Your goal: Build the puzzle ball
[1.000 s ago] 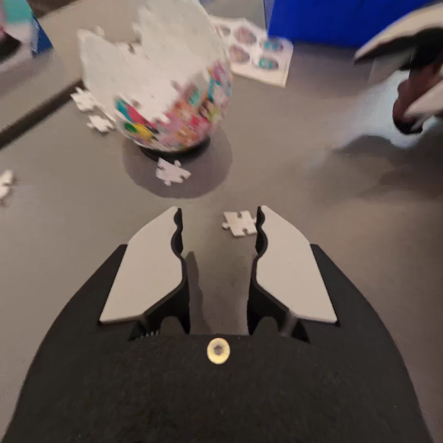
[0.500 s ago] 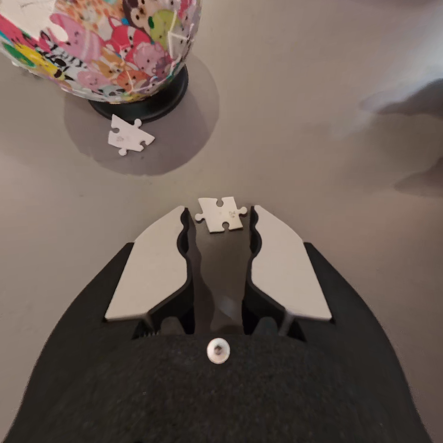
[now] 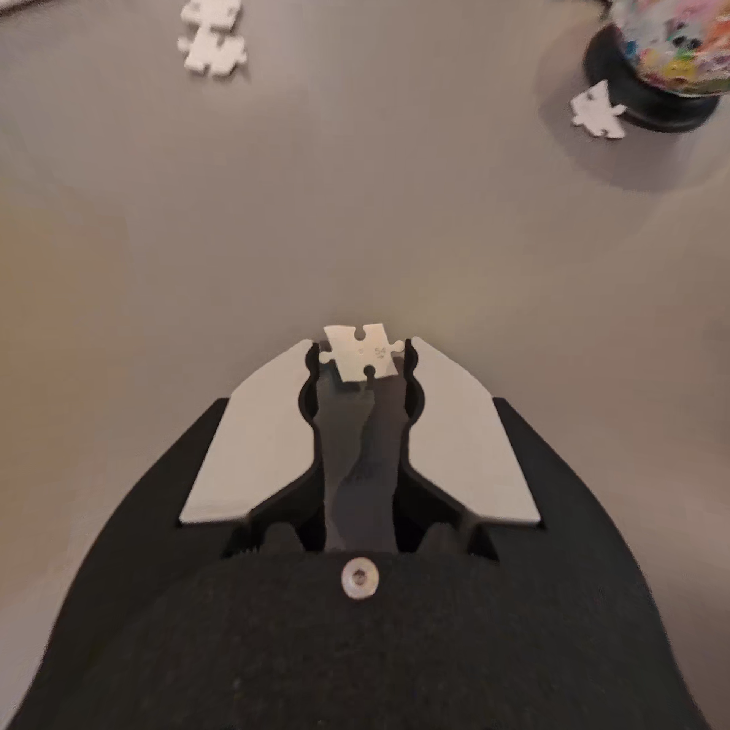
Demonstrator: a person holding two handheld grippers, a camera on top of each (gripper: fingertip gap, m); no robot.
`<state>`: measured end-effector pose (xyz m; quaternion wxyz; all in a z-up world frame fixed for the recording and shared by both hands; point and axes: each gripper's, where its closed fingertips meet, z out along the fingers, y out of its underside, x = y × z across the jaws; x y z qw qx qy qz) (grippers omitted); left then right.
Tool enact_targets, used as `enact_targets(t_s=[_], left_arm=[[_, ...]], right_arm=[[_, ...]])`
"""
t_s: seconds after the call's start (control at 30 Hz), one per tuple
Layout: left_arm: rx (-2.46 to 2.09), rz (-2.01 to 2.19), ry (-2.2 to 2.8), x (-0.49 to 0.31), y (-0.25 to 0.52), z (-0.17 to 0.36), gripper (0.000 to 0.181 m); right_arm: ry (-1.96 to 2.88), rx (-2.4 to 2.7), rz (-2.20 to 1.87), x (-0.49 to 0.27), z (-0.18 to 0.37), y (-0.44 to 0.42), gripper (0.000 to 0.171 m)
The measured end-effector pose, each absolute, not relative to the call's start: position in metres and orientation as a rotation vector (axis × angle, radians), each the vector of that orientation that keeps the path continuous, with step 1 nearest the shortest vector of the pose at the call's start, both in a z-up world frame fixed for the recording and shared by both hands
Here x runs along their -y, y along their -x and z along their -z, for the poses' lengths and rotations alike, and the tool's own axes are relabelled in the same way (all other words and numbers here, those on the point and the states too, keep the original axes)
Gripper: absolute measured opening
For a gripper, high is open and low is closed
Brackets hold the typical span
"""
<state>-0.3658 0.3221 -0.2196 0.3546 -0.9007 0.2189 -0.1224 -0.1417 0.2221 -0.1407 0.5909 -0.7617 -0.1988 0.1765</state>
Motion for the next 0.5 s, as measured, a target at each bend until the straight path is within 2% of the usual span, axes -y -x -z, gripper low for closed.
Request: enact_targets(t_s=[0.23,0.27,0.33,0.37,0.43,0.5], left_arm=[[-0.548,0.241,2.348,-0.324,0.374,0.226,0.041],[-0.549,0.244,2.355,-0.322,0.373,0.226,0.044],[-0.547,0.294,2.366,-0.319,0.365,0.220,0.070],[-0.565,0.344,2.336,-0.318,0.356,0.211,0.072],[-0.667,0.490,2.234,-0.318,0.324,0.186,0.064],[-0.846,0.659,2.169,-0.316,0.281,0.170,0.070]], right_arm=[[1.773,0.490,-0.459,-0.222,0.143,0.154,0.069],[1.783,0.486,-0.466,-0.222,0.145,0.154,0.070],[1.797,0.480,-0.471,-0.221,0.148,0.151,0.070],[1.796,0.479,-0.466,-0.220,0.147,0.149,0.070],[1.792,0.474,-0.452,-0.219,0.146,0.145,0.070],[1.793,0.468,-0.444,-0.218,0.146,0.140,0.070]])
